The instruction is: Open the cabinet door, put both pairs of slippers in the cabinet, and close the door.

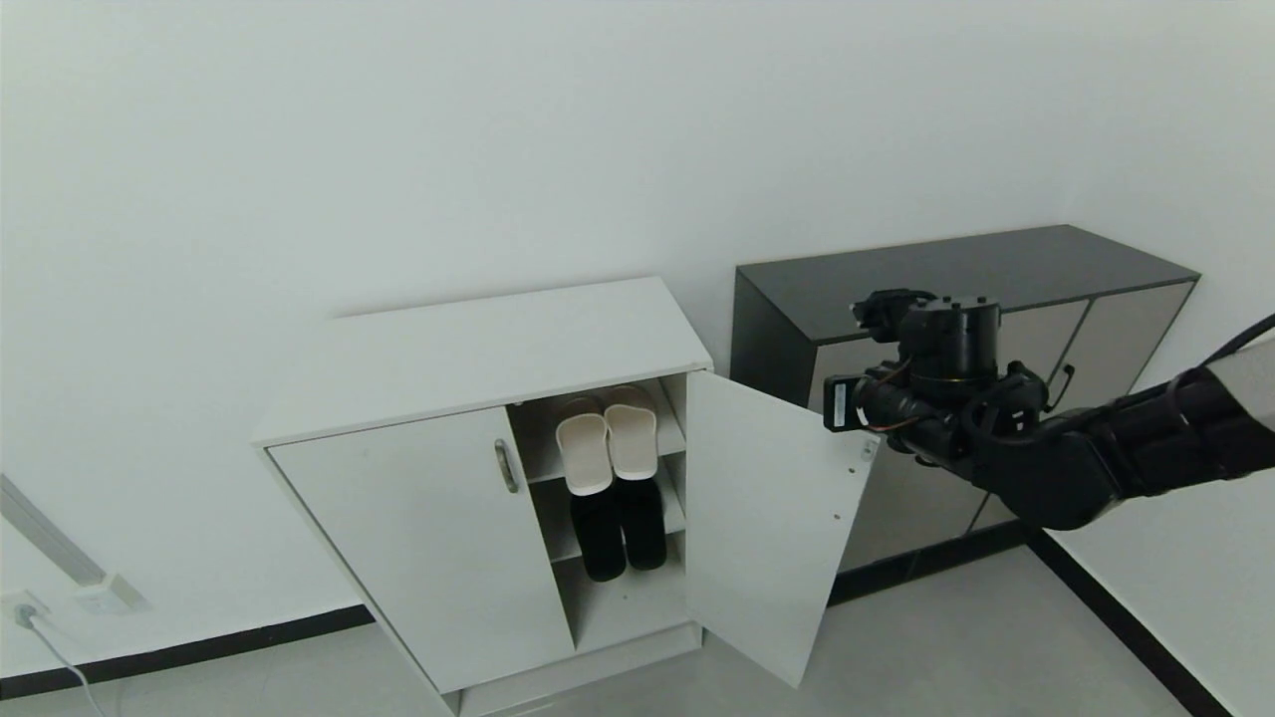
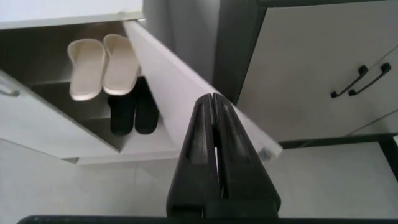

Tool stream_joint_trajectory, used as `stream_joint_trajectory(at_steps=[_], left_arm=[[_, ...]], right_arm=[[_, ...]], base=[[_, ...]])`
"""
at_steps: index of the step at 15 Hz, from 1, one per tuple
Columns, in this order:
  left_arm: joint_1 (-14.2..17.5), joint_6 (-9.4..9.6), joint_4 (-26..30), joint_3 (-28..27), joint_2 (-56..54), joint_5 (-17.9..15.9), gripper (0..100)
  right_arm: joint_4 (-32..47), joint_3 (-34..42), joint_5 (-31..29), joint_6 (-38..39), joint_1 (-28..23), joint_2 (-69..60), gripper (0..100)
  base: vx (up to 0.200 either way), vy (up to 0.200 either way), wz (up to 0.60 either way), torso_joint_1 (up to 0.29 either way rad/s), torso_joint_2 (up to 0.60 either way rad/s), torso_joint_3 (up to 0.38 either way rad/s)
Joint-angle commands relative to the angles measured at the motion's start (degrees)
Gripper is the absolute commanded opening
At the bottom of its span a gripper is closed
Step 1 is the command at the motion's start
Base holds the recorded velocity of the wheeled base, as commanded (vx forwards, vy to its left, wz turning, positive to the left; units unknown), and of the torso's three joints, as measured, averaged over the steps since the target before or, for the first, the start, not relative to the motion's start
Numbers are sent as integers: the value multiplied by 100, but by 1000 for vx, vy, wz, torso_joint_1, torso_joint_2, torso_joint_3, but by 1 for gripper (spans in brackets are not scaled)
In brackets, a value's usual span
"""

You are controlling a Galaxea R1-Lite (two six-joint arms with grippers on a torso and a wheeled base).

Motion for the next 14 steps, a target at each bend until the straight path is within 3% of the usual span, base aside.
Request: stream_joint_trajectory(at_steps=[1,14], left_arm=[[2,-1,2,1,7,2,0],[2,-1,2,1,7,2,0]], right_arm=[[-3,-338,122,36,-224,535,0],[-12,-830,193,186,-418,1370,0]], base=[[0,0,0,0,0,0],[0,0,0,0,0,0]])
